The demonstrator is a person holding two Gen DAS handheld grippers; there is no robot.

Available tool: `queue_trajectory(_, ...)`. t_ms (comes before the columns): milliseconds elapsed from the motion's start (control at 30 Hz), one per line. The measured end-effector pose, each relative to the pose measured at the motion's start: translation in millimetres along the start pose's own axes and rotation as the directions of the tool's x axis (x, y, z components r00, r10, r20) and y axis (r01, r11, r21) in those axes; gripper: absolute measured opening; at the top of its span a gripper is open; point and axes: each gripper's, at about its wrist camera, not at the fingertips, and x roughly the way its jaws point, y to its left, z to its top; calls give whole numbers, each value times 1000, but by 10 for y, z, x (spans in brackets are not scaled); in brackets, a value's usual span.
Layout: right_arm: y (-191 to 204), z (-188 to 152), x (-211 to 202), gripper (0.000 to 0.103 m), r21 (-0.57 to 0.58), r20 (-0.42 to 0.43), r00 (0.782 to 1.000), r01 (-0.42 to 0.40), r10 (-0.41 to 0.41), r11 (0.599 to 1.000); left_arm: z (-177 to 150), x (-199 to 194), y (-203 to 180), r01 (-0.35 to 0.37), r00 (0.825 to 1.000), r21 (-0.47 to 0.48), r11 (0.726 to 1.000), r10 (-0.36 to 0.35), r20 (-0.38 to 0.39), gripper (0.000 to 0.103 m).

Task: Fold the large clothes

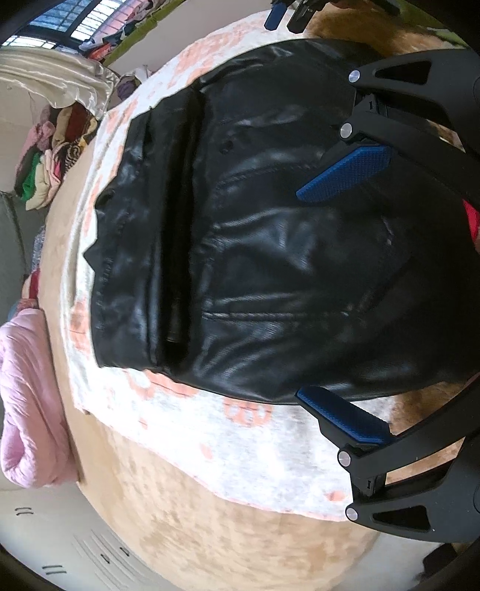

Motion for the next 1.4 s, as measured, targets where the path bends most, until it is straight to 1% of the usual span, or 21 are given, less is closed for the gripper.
queue_trajectory(167,-62,-120,108,98,1,-60,998,6,-6,1000,-137,51,141,-4,999,-19,1000,4,-42,94)
queue_trajectory(300,-95,-164,161,98,4,-88,996,11,-11,1000,-194,50,201,12,997,4,1000,-12,-70,94)
queue_trajectory(467,-122,-189,151,98,7,-87,996,6,-6,1000,-315,64,270,76,990,5,997,-74,-123,94)
queue_trajectory(633,-135,-208,125,98,1,-90,996,0,0,1000,-379,90,323,93,986,2,996,-92,-142,92)
queue_trajectory(667,-137,-218,118,98,0,-90,996,-2,2,1000,-389,104,330,97,984,-4,995,-96,-147,89)
queue_trajectory(700,-142,-231,112,98,0,-93,996,-5,5,1000,-404,123,325,105,982,-7,994,-105,-157,81)
queue_trajectory(733,-147,-245,109,98,0,-98,995,-8,8,1000,-420,133,315,102,982,-2,995,-101,-162,75)
queue_trajectory(800,-153,-275,104,98,-1,-106,994,-10,10,1000,-447,119,276,78,985,25,997,-73,-156,68)
queue_trajectory(833,-159,-293,102,98,-1,-113,994,-13,13,1000,-449,111,261,79,986,27,996,-74,-152,61)
queue_trajectory(967,-204,-387,110,98,17,-137,990,-29,31,999,-493,53,198,69,989,53,996,-61,-137,47)
queue_trajectory(1000,-216,-411,125,98,25,-147,988,-38,41,999,-494,52,200,63,989,55,996,-55,-136,40)
queue_trajectory(1033,-223,-425,142,98,30,-156,987,-43,48,999,-500,43,209,53,991,58,997,-45,-129,28)
queue_trajectory(1067,-232,-443,168,98,35,-169,984,-48,54,998,-500,35,232,44,992,55,998,-37,-123,24)
queue_trajectory(1100,-240,-468,212,98,39,-196,979,-52,59,998,-501,25,266,43,992,46,998,-37,-121,19)
queue_trajectory(1167,-241,-535,314,98,39,-252,966,-54,62,998,-487,-1,329,64,992,20,998,-61,-115,18)
queue_trajectory(1200,-212,-570,343,90,18,-262,964,-48,51,999,-479,-12,335,65,992,20,998,-63,-111,17)
queue_trajectory(1233,-184,-587,336,71,-3,-258,965,-42,39,999,-477,-19,338,66,992,21,998,-64,-110,17)
queue_trajectory(1267,-158,-588,308,63,-19,-246,968,-52,46,998,-474,-27,342,67,992,22,997,-65,-108,17)
queue_trajectory(1300,-150,-571,246,40,-28,-217,975,-59,51,998,-474,-33,346,69,992,21,997,-66,-108,17)
queue_trajectory(1333,-169,-534,167,22,-21,-180,981,-79,74,997,-463,-32,352,72,992,19,997,-69,-109,17)
queue_trajectory(1400,-212,-455,22,15,4,-111,985,-135,134,991,-453,-33,362,77,991,18,997,-75,-113,18)
